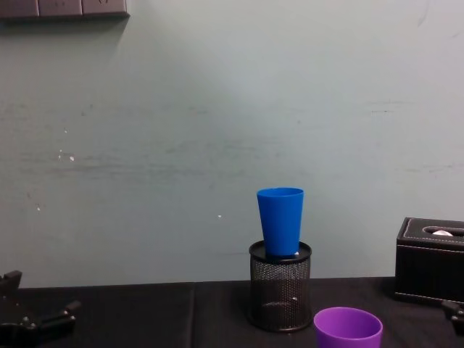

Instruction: Pick up one cup with a gripper and tap it against the other cup.

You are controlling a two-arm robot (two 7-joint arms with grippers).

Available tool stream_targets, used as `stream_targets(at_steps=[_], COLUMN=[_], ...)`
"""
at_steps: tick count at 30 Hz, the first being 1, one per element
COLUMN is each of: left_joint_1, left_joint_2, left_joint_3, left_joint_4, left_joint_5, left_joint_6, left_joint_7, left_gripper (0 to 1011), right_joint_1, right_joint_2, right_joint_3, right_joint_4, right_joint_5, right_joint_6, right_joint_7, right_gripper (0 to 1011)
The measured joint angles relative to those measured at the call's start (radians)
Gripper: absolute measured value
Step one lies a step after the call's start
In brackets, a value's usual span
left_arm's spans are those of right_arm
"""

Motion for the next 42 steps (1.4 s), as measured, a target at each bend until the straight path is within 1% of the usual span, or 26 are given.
stream_targets(at_steps=[42], left_joint_1=[0.0], left_joint_2=[0.0], left_joint_3=[0.0], left_joint_4=[0.0], left_joint_5=[0.0], left_joint_6=[0.0], left_joint_7=[0.0], left_gripper=[1011], right_joint_1=[0.0], right_joint_2=[0.0], right_joint_3=[0.0], right_joint_4=[0.0], right_joint_5=[0.0], right_joint_6=[0.0], right_joint_7=[0.0], right_gripper=[1003])
